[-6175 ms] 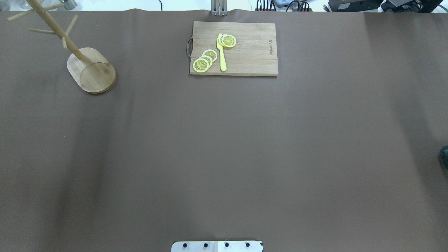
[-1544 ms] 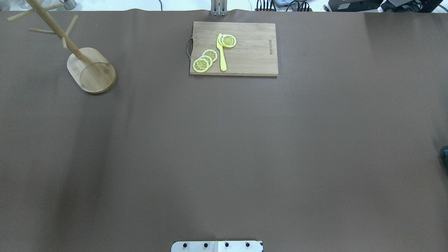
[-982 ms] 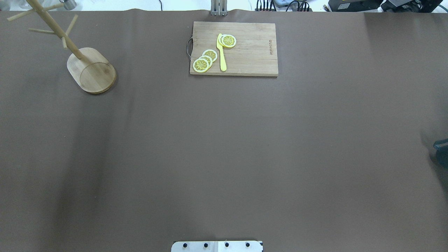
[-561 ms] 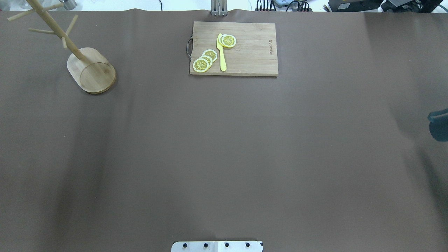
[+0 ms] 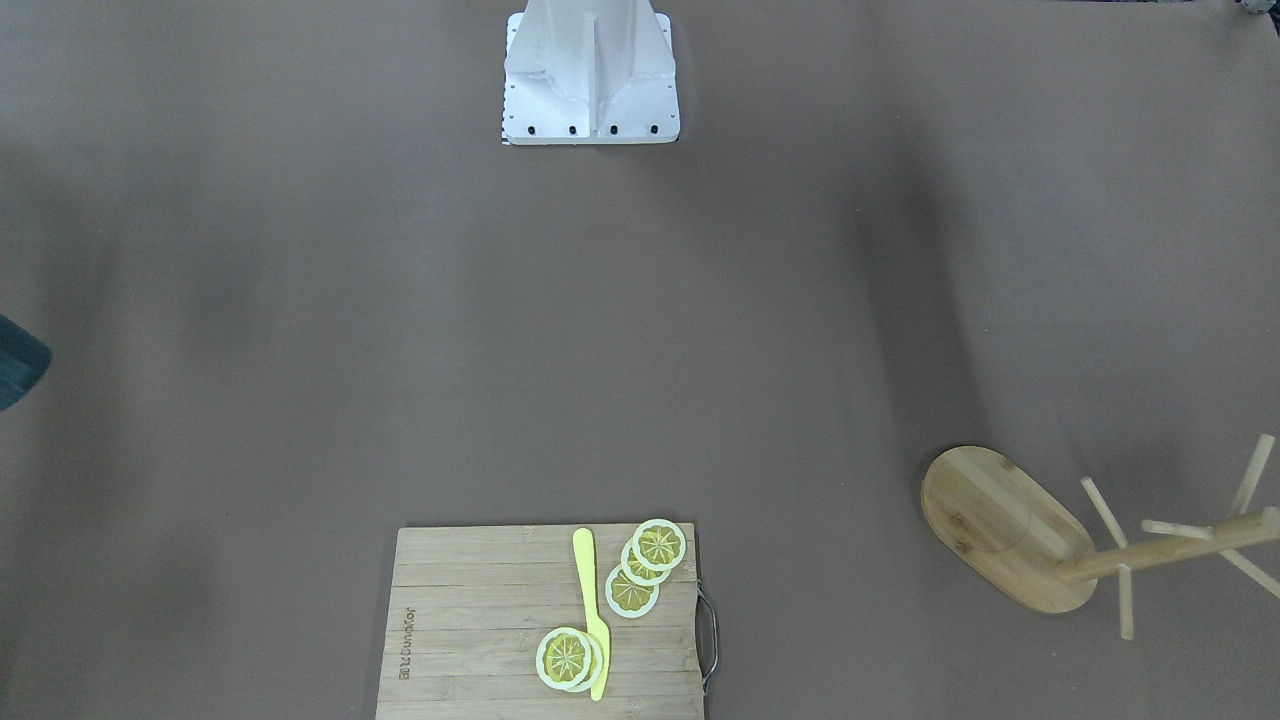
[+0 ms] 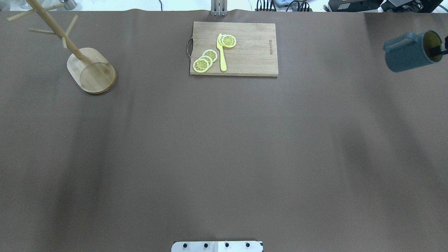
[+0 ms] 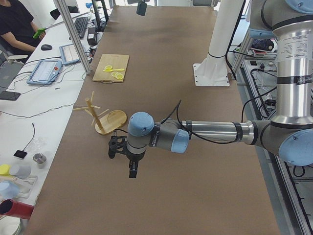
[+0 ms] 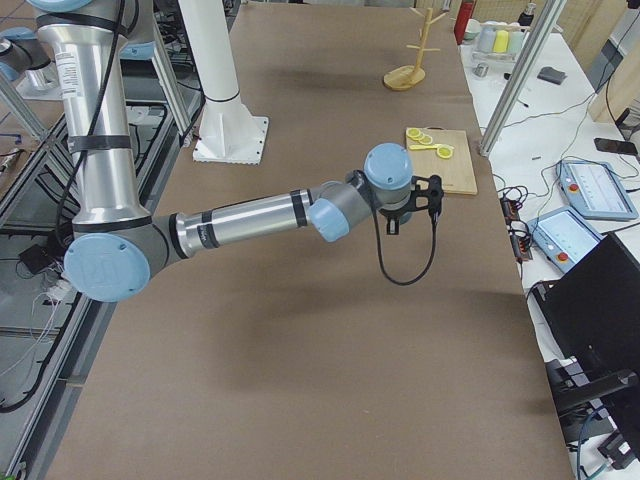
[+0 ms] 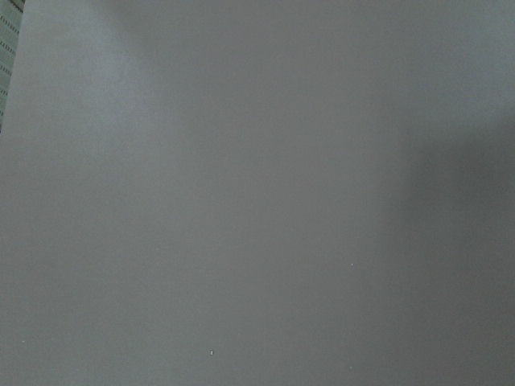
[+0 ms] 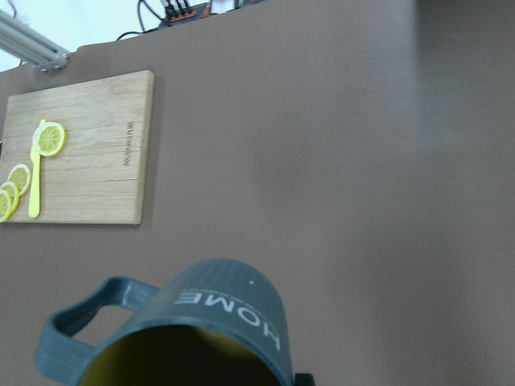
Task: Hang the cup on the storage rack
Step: 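Carry the teal mug with the right gripper to the table center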
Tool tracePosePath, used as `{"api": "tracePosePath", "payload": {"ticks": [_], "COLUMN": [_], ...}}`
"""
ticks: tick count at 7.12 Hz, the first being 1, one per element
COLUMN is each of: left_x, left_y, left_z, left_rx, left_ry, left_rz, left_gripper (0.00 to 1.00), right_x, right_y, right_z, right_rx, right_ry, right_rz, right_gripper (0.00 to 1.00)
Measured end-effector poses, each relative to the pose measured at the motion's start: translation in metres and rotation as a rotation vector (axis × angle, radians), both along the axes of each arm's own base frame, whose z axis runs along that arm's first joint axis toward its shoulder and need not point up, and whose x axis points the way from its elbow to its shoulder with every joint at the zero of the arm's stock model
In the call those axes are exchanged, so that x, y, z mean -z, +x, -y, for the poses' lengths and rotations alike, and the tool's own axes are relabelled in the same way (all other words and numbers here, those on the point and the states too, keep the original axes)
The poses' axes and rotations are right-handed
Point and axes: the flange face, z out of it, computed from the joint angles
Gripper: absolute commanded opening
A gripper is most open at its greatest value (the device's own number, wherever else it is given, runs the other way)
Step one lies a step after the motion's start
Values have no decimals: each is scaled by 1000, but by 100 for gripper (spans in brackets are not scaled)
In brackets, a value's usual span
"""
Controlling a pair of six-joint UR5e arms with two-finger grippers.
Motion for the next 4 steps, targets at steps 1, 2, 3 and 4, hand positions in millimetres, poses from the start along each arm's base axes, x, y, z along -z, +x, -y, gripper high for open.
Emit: {"api": "tracePosePath", "payload": {"ticks": [1,2,3,4], "left_x": [1,2,4,7], "left_y": [1,2,3,4], "left_z": [1,1,3,4], "left_rx": [-2,-4,-7,-11], "left_ry": [5,7,11,14], "left_rz": [0,-3,-9,-19], "left_gripper": [98,98,98,98], "right_x": [33,66,103,151], "right_y": [-48,-111,-186,-255], "right_z": [14,18,15,7], "right_rx": [47,98,147,187], "right_ry": [75,157,240,294], "right_rz": [-28,-62,-100,-144], "right_gripper": [0,0,0,0]}}
